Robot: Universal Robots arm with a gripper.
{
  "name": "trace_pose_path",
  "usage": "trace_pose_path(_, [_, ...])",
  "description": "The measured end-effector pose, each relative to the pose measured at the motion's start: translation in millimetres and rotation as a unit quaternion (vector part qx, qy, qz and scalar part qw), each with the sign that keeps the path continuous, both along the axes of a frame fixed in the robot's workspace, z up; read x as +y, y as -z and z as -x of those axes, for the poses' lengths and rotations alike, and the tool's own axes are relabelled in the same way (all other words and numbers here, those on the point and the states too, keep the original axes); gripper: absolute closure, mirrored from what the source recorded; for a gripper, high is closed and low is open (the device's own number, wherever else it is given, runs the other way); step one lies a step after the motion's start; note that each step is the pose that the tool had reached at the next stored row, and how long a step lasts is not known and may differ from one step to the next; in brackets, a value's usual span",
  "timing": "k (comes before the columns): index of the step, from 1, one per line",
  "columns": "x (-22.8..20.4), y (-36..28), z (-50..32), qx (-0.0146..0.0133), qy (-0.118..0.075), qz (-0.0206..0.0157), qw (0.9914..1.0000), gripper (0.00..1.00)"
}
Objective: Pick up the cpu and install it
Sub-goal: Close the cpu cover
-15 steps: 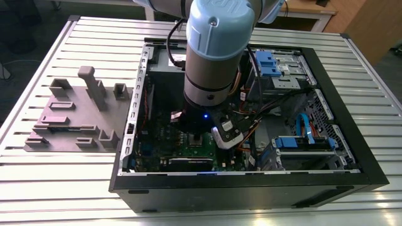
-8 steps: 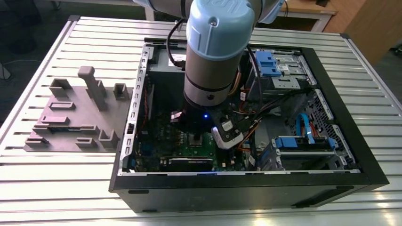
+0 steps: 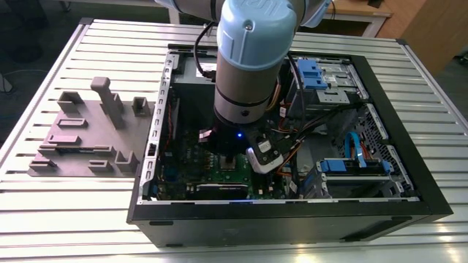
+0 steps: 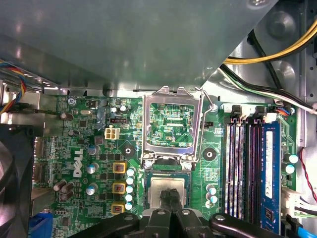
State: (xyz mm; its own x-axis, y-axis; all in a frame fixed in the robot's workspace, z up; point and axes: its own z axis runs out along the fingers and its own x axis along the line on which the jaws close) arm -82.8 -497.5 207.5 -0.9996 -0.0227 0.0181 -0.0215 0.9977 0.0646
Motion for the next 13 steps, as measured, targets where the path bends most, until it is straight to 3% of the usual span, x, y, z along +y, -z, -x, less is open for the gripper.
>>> trace_pose_path(6, [-0.1,-3.0,0.5,0.0,0.0,0.0001,1.0,0.9])
trace_pose_path(13, [1.1,-29.1,0.9,-0.0006,0.0,0.0002,1.0,0.9])
